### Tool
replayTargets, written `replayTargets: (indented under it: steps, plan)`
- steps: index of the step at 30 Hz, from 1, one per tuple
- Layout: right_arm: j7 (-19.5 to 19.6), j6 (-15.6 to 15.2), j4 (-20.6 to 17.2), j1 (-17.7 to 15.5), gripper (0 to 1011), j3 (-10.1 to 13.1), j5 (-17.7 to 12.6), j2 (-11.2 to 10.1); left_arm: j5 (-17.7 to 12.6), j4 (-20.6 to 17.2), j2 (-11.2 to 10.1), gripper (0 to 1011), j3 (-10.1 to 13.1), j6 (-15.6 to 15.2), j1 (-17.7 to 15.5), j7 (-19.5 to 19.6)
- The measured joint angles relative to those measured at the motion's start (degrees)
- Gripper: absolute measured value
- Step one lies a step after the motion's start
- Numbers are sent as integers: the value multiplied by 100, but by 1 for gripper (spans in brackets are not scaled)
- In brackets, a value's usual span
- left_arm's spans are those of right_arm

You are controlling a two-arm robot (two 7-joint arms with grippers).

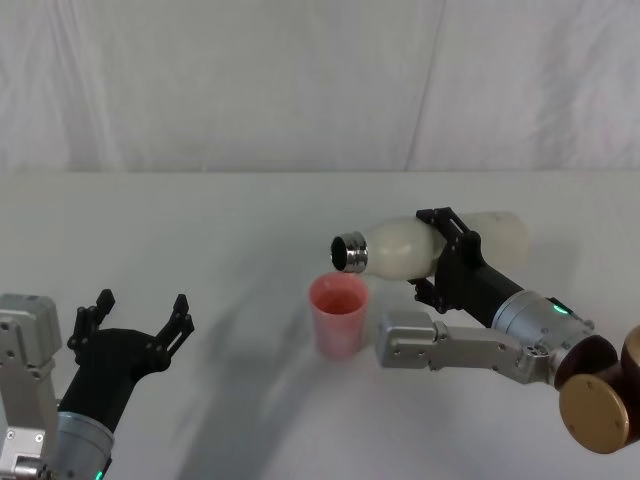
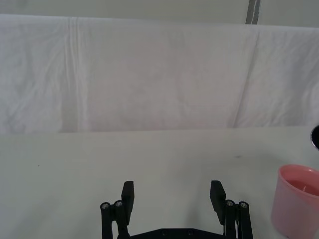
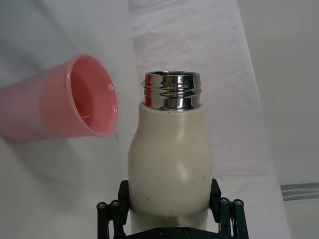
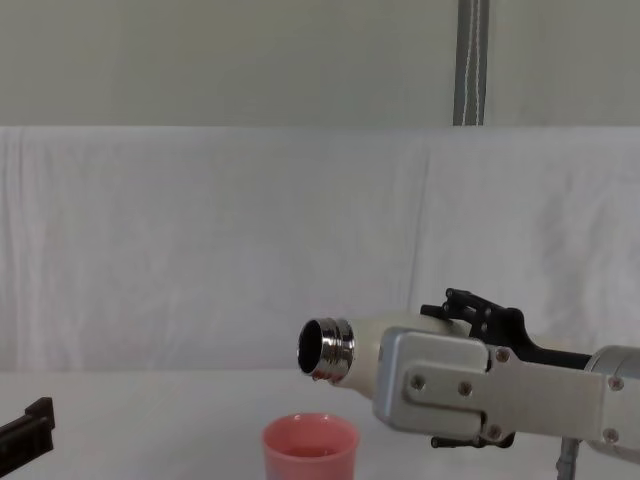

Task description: Grasp the thermos with one hand and pour water into the cup lid.

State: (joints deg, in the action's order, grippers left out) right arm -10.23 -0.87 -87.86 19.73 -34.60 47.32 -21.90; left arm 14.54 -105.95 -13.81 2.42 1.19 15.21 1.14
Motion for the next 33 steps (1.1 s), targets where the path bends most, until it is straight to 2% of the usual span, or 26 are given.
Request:
replayTargets:
  steps: [15,33]
  plan:
    - [3,-78,10,49,951,-144,313,-74,0,0,0,1001,0,0,0,0]
    - [224,-105,15,103,951,-234,663,-151,0,0,0,1001,0,0,0,0]
